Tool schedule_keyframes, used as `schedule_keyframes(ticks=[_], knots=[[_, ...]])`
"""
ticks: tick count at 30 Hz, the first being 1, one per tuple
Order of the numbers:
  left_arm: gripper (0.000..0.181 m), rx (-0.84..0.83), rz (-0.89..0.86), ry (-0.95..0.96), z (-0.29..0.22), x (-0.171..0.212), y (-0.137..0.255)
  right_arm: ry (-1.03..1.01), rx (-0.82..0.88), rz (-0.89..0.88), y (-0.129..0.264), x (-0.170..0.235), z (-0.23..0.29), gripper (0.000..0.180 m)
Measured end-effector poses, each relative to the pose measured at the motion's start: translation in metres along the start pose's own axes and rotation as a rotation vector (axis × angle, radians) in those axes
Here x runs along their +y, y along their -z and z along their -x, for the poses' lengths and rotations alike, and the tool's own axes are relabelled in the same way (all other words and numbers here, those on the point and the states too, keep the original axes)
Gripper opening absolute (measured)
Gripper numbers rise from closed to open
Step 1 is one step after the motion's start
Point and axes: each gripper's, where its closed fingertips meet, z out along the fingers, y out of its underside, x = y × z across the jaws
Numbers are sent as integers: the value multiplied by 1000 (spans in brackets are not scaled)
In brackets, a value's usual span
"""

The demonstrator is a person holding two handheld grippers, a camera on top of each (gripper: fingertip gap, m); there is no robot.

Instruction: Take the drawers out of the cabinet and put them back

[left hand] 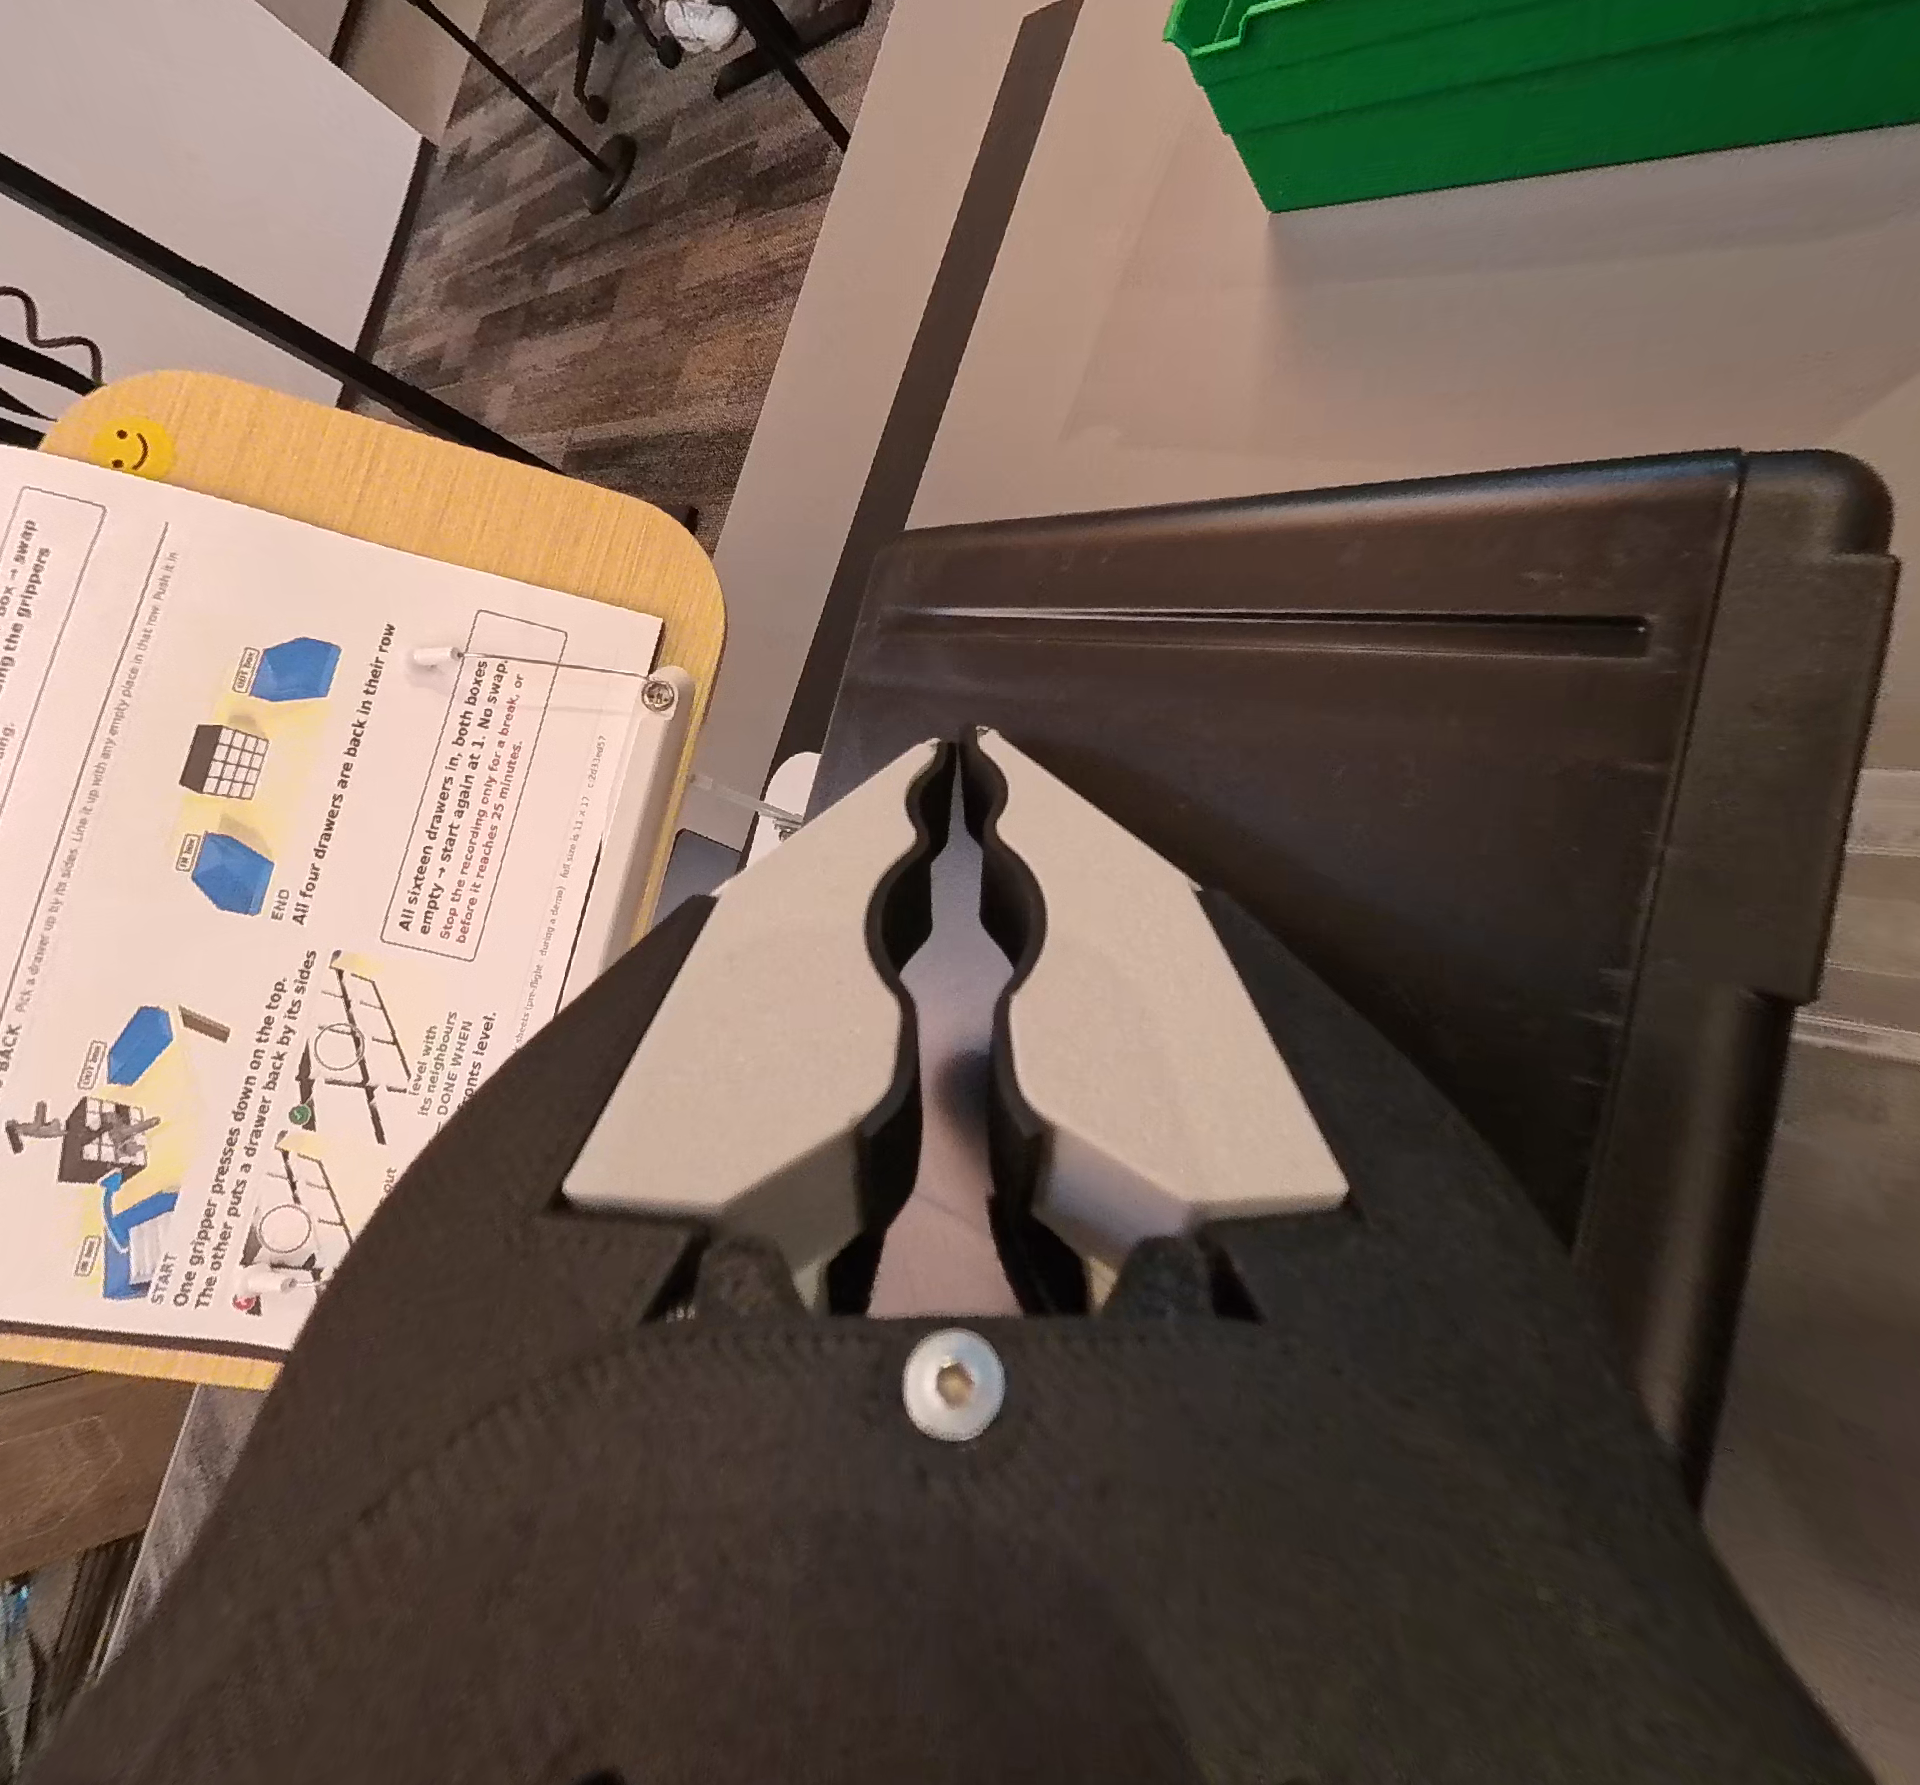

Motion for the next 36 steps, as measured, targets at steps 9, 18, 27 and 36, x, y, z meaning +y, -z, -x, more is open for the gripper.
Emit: schedule_keyframes(ticks=[9,18,27,36], knots=[[0,0,0,0,0,0,0,-38,19,-15,25,-7,-12,1],[0,-3,0,-4,0,0,0,-223,52,70,55,39,-72,0],[0,-6,0,-6,0,0,0,-206,268,586,130,204,-195,0],[0,-7,-1,-6,0,0,0,-47,137,997,93,368,-148,0]])
